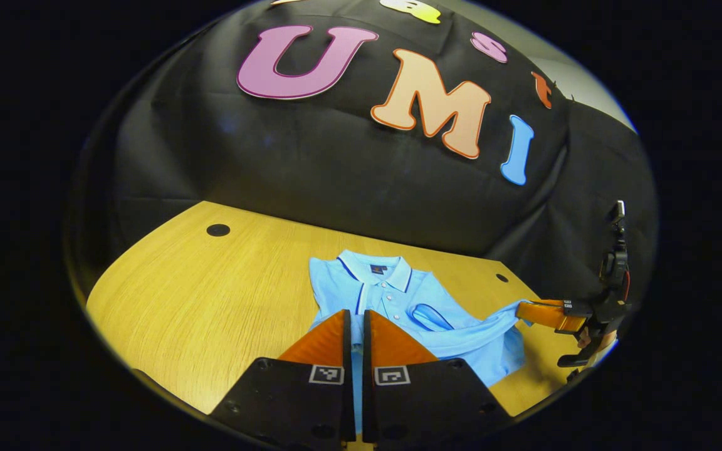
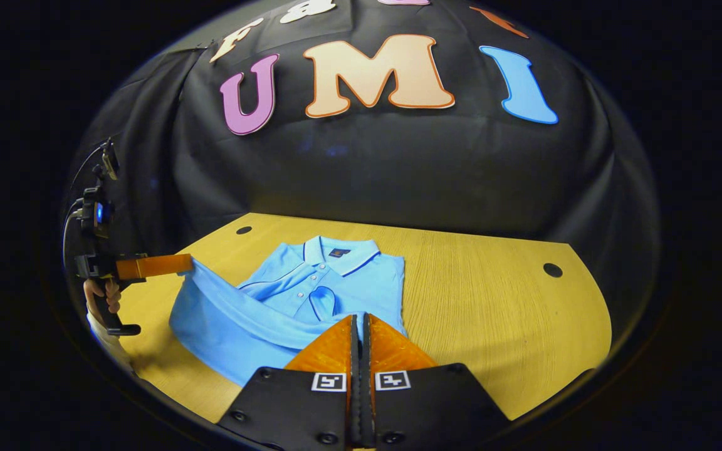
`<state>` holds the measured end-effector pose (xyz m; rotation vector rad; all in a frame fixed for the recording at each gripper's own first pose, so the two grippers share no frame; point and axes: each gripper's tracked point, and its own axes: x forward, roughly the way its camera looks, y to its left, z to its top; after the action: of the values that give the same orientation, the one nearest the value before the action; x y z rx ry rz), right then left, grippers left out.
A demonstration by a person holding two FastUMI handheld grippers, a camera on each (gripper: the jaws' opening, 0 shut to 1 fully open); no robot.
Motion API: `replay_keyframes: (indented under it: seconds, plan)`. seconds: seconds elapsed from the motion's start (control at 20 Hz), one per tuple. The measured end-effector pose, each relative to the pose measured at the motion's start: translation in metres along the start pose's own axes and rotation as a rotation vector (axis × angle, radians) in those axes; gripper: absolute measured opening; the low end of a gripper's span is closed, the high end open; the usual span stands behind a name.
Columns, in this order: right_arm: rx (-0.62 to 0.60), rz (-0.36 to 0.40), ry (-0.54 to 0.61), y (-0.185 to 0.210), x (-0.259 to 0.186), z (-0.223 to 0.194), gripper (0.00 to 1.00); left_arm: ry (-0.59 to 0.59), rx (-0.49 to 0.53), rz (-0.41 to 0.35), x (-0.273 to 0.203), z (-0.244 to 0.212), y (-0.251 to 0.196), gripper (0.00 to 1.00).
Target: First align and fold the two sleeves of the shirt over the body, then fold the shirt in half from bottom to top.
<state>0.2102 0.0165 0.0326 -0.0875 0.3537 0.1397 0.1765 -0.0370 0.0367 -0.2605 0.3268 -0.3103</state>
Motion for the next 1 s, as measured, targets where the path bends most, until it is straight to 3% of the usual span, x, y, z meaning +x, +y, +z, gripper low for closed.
replay_keyframes:
  seconds: [0.15,0.4,0.75,1.0]
  plan:
    - [0.003,-0.037,0.011,-0.01,0.034,0.008,0.02,0.009,0.037,0.019,0.032,0.013,-0.003,0.03]
    - [0.022,-0.101,0.043,-0.023,0.078,0.01,0.02,-0.008,0.075,0.126,0.083,0.019,0.01,0.03]
    - [-0.002,-0.182,0.038,-0.042,0.122,0.013,0.02,0.003,0.045,0.245,0.127,0.016,0.044,0.03]
    - [0.019,-0.177,0.084,-0.044,0.145,-0.009,0.02,0.033,0.066,0.31,0.151,-0.001,0.06,0.03]
